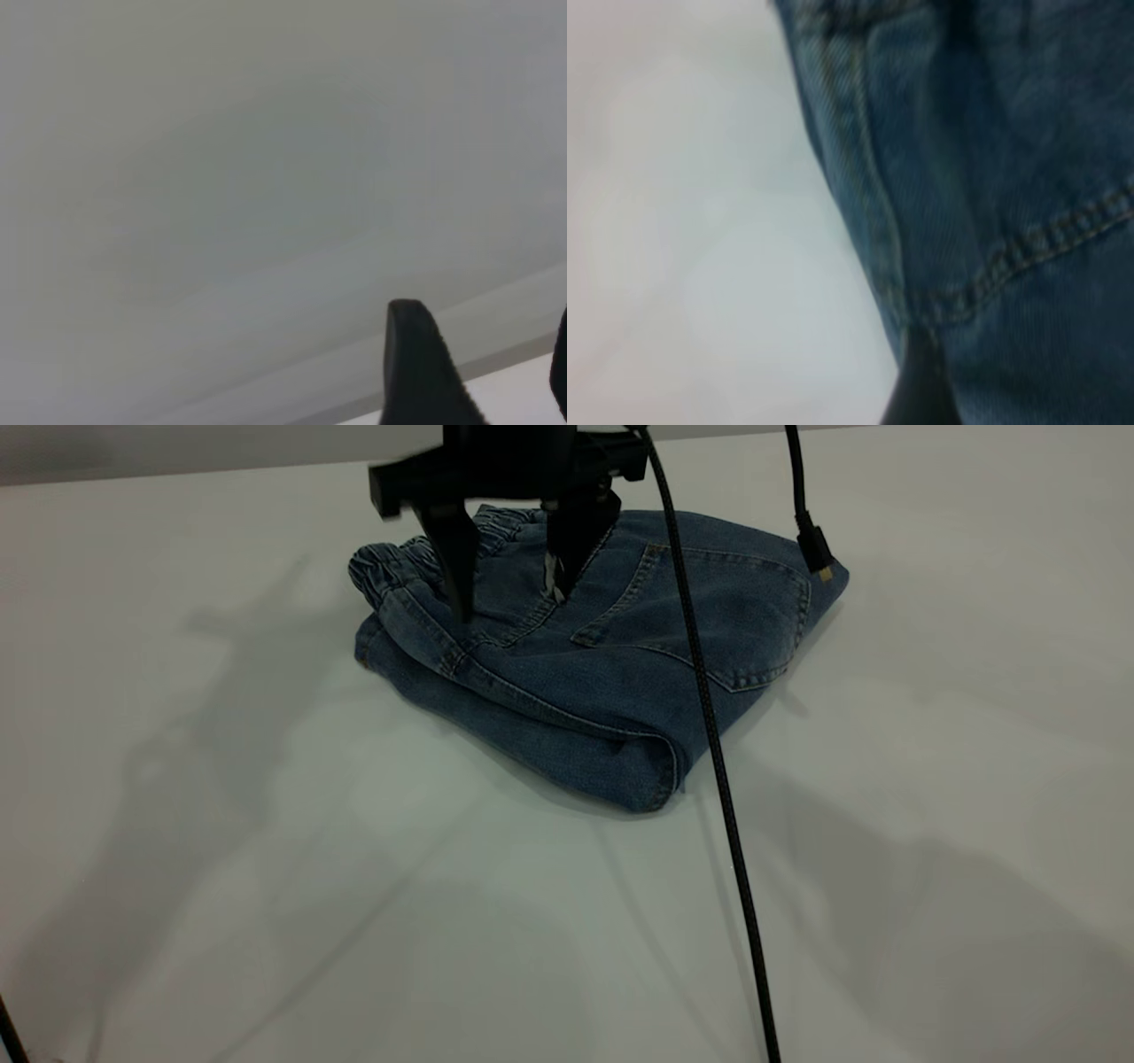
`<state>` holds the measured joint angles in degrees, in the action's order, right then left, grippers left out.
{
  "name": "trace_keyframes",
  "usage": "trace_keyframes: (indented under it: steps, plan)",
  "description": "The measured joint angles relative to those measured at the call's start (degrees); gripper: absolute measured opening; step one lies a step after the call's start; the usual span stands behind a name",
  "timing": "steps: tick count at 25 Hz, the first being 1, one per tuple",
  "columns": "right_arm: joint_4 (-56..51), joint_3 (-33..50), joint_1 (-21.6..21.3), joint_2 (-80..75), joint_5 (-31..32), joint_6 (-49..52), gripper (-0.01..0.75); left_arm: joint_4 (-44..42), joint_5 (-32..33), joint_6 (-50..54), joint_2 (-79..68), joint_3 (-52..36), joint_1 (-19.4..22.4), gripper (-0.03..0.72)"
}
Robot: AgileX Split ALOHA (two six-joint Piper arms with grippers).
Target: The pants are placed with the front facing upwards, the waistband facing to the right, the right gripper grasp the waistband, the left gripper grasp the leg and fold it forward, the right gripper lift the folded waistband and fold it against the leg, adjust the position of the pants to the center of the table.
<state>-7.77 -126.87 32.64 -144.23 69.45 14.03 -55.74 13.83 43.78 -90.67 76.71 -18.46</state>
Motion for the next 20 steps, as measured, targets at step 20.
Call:
trace_keyframes:
  steps: [20]
  plan:
    - [1.1,-1.0,-2.9,-5.4,-9.7,28.1,0.439,0.2,0.0,0.1,0.0,0.0,0.0,0.347]
